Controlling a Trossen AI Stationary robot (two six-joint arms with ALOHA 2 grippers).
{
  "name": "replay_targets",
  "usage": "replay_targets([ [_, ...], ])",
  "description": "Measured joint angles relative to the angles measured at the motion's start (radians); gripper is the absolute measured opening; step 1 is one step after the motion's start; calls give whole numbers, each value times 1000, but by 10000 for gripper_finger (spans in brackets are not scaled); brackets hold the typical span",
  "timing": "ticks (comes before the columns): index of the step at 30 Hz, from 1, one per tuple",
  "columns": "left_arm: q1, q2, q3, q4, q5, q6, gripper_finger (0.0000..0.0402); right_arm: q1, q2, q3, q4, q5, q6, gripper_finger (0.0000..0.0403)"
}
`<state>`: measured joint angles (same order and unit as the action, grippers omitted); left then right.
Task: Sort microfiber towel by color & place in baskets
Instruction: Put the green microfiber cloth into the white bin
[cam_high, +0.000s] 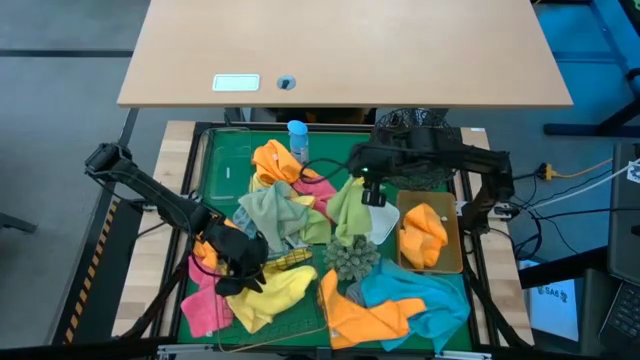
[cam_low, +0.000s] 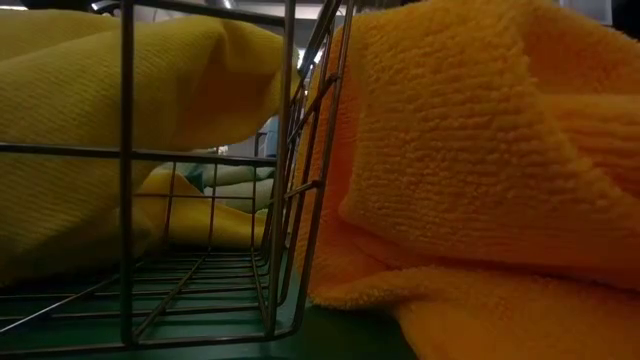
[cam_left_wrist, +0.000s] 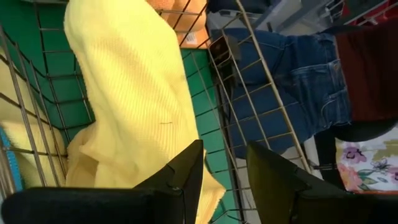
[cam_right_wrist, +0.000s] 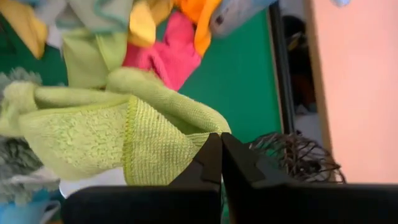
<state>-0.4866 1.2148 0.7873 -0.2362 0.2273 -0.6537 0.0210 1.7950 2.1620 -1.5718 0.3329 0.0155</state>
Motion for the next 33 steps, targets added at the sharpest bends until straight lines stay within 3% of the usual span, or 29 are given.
replay_targets([
  [8,0,0,0,3,-5,-1,116,-2,-58,-38,1,-11,-50,1],
  [17,0,0,0,5,0,-29,116,-3,-193,-38,1,57,-47,1],
  [24,0,1,0,14,1,-55,116,-2,-218,-54,3,8,-22,1],
  [33,0,1,0,14,-1,-55,116,14,-215,-207,15,-117,12,1],
])
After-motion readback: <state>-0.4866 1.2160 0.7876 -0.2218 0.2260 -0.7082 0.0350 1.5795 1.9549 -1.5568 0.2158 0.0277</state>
